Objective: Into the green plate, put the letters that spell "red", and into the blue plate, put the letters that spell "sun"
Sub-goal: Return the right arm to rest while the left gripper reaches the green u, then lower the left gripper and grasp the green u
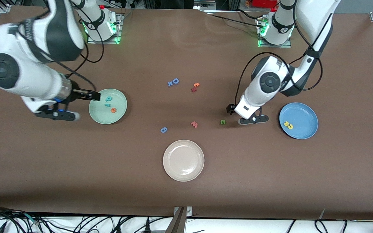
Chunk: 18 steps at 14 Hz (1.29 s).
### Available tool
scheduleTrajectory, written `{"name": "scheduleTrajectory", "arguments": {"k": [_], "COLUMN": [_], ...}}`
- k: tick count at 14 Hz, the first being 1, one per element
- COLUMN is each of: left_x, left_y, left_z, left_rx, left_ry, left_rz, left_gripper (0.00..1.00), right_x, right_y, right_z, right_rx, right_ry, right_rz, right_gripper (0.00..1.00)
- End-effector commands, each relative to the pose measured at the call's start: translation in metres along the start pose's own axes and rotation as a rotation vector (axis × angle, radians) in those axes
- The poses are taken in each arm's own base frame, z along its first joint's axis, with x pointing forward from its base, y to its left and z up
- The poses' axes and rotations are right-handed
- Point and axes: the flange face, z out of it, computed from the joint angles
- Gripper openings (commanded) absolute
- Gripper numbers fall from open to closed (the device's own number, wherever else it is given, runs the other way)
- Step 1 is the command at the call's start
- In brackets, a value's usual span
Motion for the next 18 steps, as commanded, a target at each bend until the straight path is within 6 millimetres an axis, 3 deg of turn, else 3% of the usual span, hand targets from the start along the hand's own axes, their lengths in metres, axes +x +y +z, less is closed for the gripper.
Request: {"name": "scheduleTrajectory", "arguments": {"k": [1, 3, 5, 9, 12, 14, 16, 18], "left_x": [0.002, 0.012, 0.016, 0.010, -0.002, -0.007, -0.009, -0.010], "left_y": [0.021, 0.031, 0.033, 0.042, 0.056, 0.058, 0.058, 0.058], "left_z": [0.016, 0.025, 0.033, 0.048, 0.056, 0.067, 0.074, 0.076], "left_rx": [0.016, -0.004, -0.024, -0.039, -0.027, 0.026, 0.049, 0.054], "left_ry": [0.033, 0.031, 0.035, 0.028, 0.046, 0.093, 0.113, 0.117], "left_rz": [-0.075, -0.104, -0.118, -0.161, -0.151, -0.056, -0.031, -0.021], "left_gripper": [0.89, 0.88, 0.88, 0.87, 0.86, 0.83, 0.83, 0.82], "right_x": [0.005, 0.007, -0.006, -0.022, -0.058, -0.082, -0.084, -0.074], "right_y": [0.029, 0.053, 0.074, 0.109, 0.105, 0.100, 0.100, 0.106], "right_z": [-0.031, -0.052, -0.073, -0.070, -0.069, -0.069, -0.058, -0.059], "right_rx": [0.055, 0.066, 0.081, 0.030, -0.062, -0.091, -0.074, -0.009], "right_ry": [0.024, 0.057, 0.087, 0.021, 0.096, 0.169, 0.251, 0.257], "right_rz": [0.006, 0.015, 0.000, -0.080, -0.122, -0.130, -0.136, -0.112], "right_gripper": [1.00, 1.00, 1.00, 1.00, 1.00, 1.00, 1.00, 1.00]}}
